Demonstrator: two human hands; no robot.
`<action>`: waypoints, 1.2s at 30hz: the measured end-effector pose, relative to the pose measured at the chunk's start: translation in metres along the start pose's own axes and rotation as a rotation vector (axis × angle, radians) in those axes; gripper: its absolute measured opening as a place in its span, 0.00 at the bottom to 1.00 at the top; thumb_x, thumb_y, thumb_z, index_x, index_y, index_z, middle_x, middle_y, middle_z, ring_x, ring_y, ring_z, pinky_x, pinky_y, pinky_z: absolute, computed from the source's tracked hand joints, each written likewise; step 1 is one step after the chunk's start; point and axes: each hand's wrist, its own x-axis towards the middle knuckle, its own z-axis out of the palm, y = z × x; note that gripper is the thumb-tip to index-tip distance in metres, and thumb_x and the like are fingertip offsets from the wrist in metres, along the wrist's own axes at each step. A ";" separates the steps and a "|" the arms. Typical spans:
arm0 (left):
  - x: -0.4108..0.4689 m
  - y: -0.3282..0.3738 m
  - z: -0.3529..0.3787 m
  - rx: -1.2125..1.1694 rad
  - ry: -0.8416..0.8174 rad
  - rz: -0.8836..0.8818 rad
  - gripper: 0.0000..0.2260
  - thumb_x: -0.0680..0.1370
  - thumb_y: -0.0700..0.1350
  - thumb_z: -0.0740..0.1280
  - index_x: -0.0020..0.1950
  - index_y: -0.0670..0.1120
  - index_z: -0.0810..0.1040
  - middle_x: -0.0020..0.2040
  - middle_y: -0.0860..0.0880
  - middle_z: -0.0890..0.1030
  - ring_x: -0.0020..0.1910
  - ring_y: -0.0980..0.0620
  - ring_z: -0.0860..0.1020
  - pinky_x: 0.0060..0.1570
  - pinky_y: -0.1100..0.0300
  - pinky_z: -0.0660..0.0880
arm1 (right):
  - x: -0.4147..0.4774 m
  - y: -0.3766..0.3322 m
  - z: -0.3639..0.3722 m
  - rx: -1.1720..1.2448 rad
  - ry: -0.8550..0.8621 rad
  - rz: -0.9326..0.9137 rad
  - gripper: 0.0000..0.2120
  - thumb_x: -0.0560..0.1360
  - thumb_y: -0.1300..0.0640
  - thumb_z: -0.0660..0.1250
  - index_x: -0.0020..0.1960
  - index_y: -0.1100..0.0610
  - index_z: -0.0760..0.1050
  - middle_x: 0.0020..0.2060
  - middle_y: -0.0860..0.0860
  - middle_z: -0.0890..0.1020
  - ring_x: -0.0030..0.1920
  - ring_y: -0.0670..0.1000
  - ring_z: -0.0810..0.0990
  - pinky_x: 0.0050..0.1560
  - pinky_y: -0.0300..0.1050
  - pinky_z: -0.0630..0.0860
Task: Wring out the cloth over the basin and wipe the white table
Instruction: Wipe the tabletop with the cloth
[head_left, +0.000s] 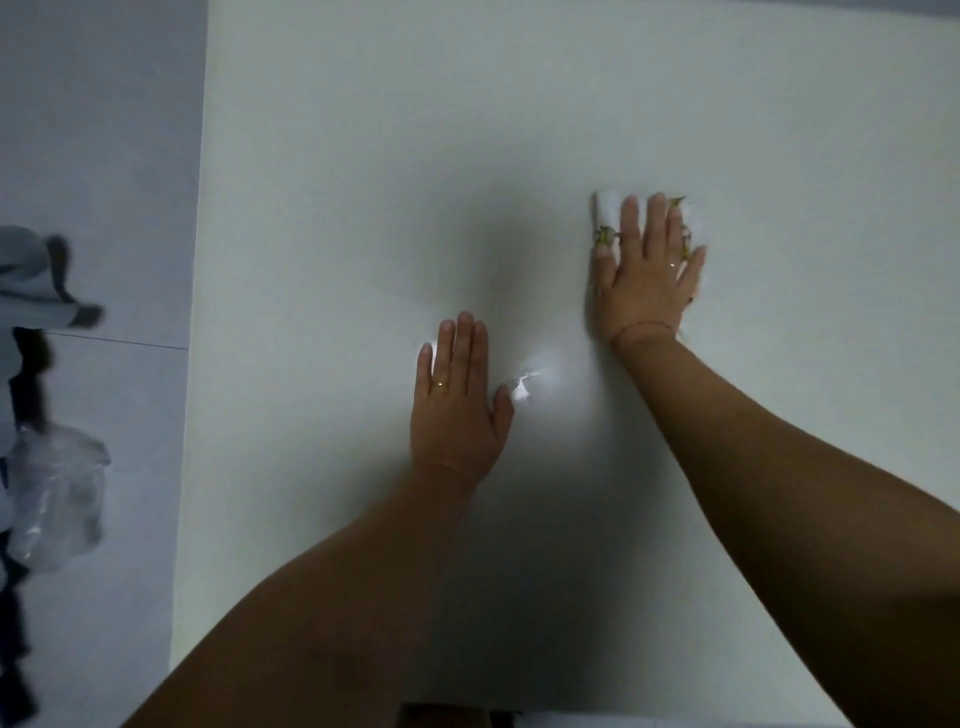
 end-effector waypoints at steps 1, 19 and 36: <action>0.000 0.000 -0.001 -0.006 0.000 -0.001 0.29 0.79 0.52 0.53 0.77 0.40 0.55 0.78 0.42 0.56 0.78 0.45 0.51 0.76 0.48 0.47 | -0.002 -0.016 0.003 0.022 0.028 0.097 0.26 0.81 0.48 0.49 0.77 0.50 0.47 0.78 0.51 0.47 0.77 0.52 0.44 0.73 0.61 0.39; -0.001 0.004 -0.002 0.016 0.023 -0.004 0.29 0.77 0.50 0.56 0.76 0.39 0.59 0.77 0.40 0.59 0.77 0.43 0.54 0.74 0.44 0.54 | 0.016 -0.056 0.004 -0.051 -0.078 -0.214 0.28 0.81 0.47 0.49 0.77 0.51 0.46 0.78 0.54 0.46 0.77 0.55 0.43 0.72 0.61 0.37; 0.110 0.047 -0.006 -0.051 0.012 0.026 0.30 0.79 0.53 0.56 0.76 0.38 0.57 0.77 0.40 0.59 0.77 0.44 0.55 0.75 0.48 0.51 | 0.064 -0.038 -0.016 -0.107 -0.128 -0.561 0.25 0.81 0.49 0.50 0.77 0.49 0.49 0.78 0.50 0.49 0.77 0.52 0.46 0.74 0.57 0.39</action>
